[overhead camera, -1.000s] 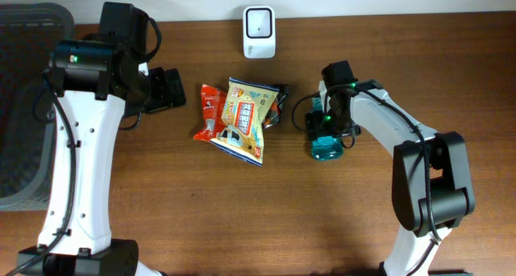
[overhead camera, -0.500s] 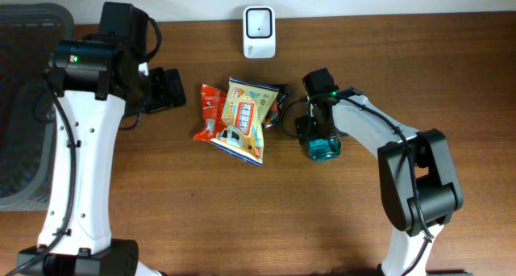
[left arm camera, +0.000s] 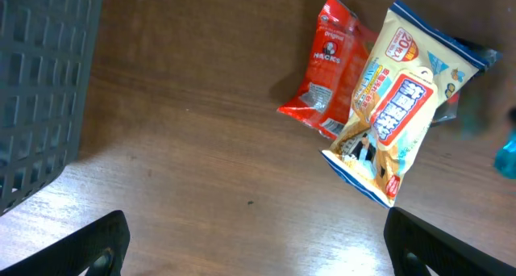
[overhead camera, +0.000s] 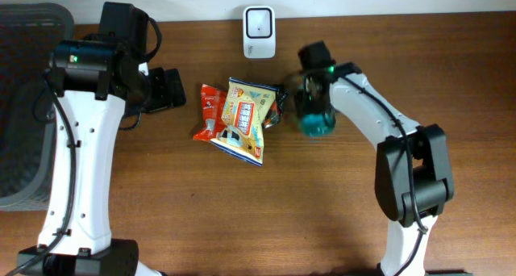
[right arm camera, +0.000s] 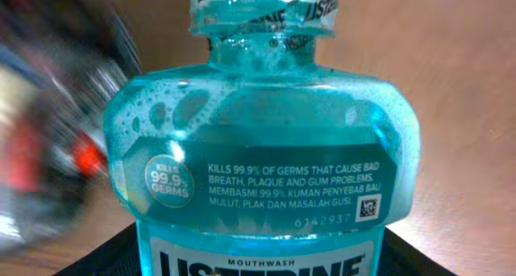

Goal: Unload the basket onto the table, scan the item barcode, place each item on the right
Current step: 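Hold the Listerine bottle label-side in front of the white scanner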

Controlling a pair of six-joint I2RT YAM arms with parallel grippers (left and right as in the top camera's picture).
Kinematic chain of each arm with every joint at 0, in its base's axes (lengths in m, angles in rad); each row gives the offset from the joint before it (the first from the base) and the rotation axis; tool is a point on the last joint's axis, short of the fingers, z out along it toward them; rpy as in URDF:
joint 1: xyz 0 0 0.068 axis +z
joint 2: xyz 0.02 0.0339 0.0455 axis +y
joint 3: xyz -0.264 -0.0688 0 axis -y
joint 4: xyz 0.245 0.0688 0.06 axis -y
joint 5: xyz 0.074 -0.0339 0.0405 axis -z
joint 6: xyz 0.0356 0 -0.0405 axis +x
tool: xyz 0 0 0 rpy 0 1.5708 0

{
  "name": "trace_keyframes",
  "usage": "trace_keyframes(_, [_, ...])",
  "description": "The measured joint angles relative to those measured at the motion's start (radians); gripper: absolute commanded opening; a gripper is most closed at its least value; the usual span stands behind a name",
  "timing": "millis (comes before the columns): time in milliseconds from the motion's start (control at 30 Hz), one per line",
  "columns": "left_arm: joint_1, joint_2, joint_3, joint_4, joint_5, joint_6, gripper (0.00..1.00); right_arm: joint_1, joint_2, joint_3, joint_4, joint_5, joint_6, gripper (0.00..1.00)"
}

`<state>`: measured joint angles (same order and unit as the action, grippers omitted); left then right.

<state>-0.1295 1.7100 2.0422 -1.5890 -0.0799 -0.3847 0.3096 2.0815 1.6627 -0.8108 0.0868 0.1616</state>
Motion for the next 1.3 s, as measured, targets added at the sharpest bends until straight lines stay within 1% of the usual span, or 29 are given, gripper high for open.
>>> trace_keyframes(100, [0.000,0.000,0.000,0.000,0.000,0.000,0.99,0.000,0.000,0.153,0.062,0.002,0.000,0.66])
trace_keyframes(133, [0.000,0.000,0.000,0.001,0.000,0.000,0.99,0.000,0.000,0.176,0.084,0.002,0.000,0.66])
trace_keyframes(333, [0.000,0.000,0.000,0.001,0.000,0.000,0.99,0.005,0.027,0.200,0.446,-0.069,0.031,0.66])
trace_keyframes(400, [0.000,0.000,0.000,0.000,0.000,0.000,0.99,0.013,0.061,0.201,0.529,-0.070,0.057,0.66])
trace_keyframes(500, [0.000,0.000,0.000,0.000,0.000,0.000,0.99,0.039,0.175,0.202,0.679,-0.069,0.089,0.65])
trace_keyframes(633, [0.000,0.000,0.000,0.001,0.000,0.000,0.99,0.080,0.264,0.200,0.777,-0.065,0.118,0.66])
trace_keyframes(800, [0.000,0.000,0.000,0.001,0.000,0.000,0.99,0.135,0.275,0.200,0.866,0.008,0.126,0.66])
trace_keyframes(967, [0.000,0.000,0.000,0.001,0.000,0.000,0.99,0.130,0.290,0.200,0.917,0.101,0.127,0.66])
trace_keyframes(1133, [0.000,0.000,0.000,0.000,0.000,0.000,0.99,0.130,0.314,0.200,1.000,0.133,0.127,0.66])
trace_keyframes(1167, [0.000,0.000,0.000,0.000,0.000,0.000,0.99,0.130,0.315,0.200,1.016,0.136,0.127,0.69])
trace_keyframes(1233, [0.000,0.000,0.000,0.000,0.000,0.000,0.99,0.127,0.325,0.200,1.065,0.138,0.129,0.70])
trace_keyframes(1267, [0.000,0.000,0.000,0.000,0.000,0.000,0.99,0.126,0.330,0.200,1.073,0.139,0.127,0.70])
trace_keyframes(1300, [0.000,0.000,0.000,0.000,0.000,0.000,0.99,0.125,0.341,0.200,1.075,0.138,0.127,0.64])
